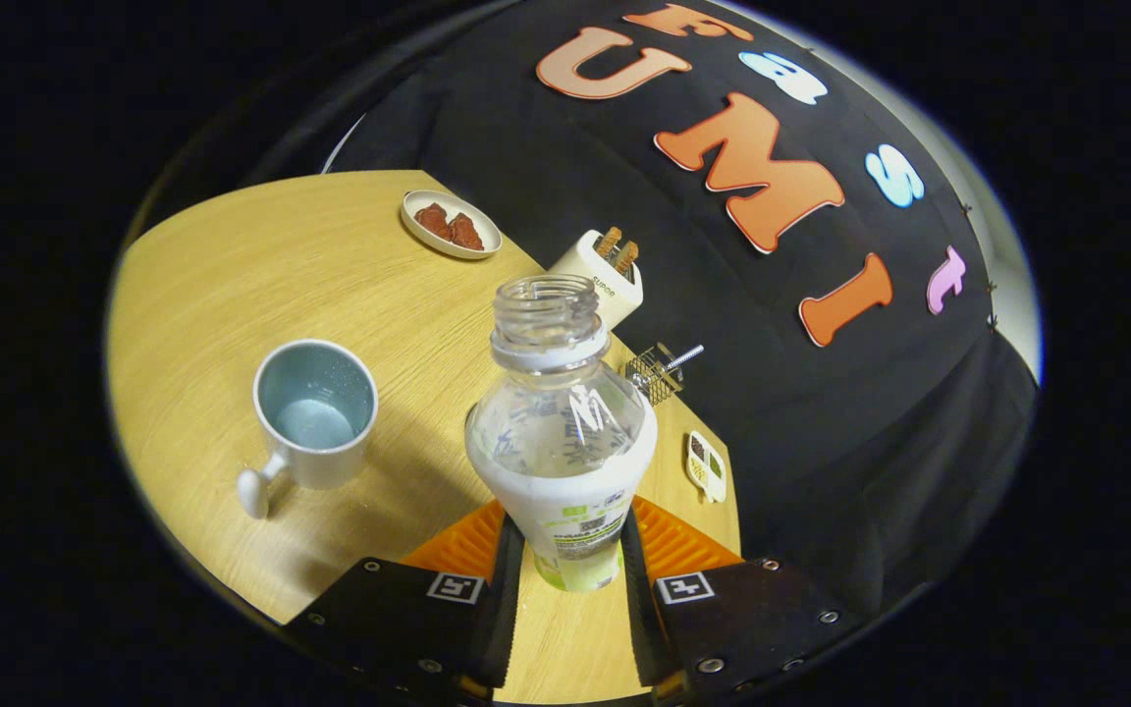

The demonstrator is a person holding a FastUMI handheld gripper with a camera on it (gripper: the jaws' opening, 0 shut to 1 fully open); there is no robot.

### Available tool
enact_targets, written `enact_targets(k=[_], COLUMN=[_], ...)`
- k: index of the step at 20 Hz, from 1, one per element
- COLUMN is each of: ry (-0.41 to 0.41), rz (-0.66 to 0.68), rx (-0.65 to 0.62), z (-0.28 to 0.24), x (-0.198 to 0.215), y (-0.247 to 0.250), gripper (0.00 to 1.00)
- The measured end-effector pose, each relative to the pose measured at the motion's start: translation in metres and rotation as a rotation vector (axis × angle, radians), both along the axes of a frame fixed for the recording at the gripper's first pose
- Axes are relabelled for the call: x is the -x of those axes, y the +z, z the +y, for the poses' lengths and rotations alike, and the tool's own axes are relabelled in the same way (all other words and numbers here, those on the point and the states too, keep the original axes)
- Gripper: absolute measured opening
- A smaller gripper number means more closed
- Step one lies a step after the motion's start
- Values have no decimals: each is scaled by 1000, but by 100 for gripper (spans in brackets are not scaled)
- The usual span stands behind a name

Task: Take the bottle from table, then pour the juice into the cup, finally place the bottle on the coaster

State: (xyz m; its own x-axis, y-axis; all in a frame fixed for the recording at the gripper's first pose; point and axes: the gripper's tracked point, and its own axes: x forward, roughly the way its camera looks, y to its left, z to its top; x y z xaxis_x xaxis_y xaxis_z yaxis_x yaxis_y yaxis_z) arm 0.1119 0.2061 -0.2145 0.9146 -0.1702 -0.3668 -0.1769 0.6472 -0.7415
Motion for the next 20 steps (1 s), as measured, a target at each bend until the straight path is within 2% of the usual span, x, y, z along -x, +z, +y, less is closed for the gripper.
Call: enact_targets(k=[4,9,15,20], ry=[33,115,165,190], rz=[-16,-41,-95,-104], rx=[137,330,556,647], z=[7,19,20,21], x=[-4,-3,-16,-20], y=[1,2,11,11], gripper=[50,49,49,49])
